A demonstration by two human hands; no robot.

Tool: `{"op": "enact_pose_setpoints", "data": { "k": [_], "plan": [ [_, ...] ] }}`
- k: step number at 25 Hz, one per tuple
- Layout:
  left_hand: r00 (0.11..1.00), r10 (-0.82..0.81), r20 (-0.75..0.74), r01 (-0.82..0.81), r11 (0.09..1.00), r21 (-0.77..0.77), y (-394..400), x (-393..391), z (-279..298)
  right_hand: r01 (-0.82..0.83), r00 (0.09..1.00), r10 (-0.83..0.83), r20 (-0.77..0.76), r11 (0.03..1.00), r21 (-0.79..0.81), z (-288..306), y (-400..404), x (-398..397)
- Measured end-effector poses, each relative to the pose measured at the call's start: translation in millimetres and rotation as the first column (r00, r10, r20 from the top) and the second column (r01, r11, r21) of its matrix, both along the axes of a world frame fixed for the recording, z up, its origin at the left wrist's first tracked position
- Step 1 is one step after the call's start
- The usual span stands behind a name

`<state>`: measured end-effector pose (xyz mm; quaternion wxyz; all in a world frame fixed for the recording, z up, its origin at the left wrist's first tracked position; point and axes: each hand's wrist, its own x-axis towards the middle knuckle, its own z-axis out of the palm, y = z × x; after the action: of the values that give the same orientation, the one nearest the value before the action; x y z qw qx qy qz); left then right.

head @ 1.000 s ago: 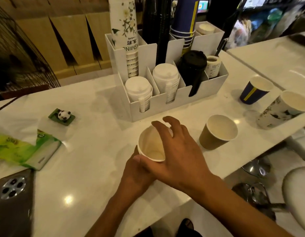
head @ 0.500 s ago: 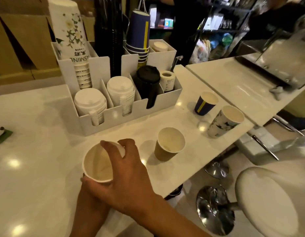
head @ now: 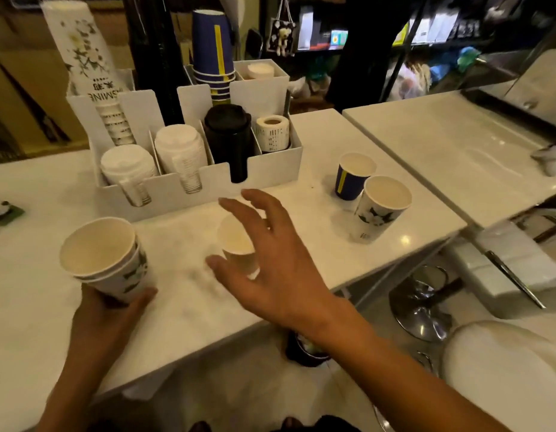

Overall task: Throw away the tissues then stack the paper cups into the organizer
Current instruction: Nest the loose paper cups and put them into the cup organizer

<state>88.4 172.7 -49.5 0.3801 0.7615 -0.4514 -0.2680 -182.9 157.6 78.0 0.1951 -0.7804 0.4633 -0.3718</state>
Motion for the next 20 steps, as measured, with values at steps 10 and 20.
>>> {"op": "enact_pose_setpoints", "data": {
  "k": [10,20],
  "plan": [
    [0.997,-0.024,0.075,0.028,0.998,-0.055,5,-10,0,0.528,0.809,-0.485,-0.332,0.848,0.045,-6,-82,-213],
    [0.991,0.131,0.001,-0.129,0.983,-0.133,18,-18,2,0.551,0.793,-0.495,-0.354,0.831,0.073,-14,-103,-220]
  ]
}}
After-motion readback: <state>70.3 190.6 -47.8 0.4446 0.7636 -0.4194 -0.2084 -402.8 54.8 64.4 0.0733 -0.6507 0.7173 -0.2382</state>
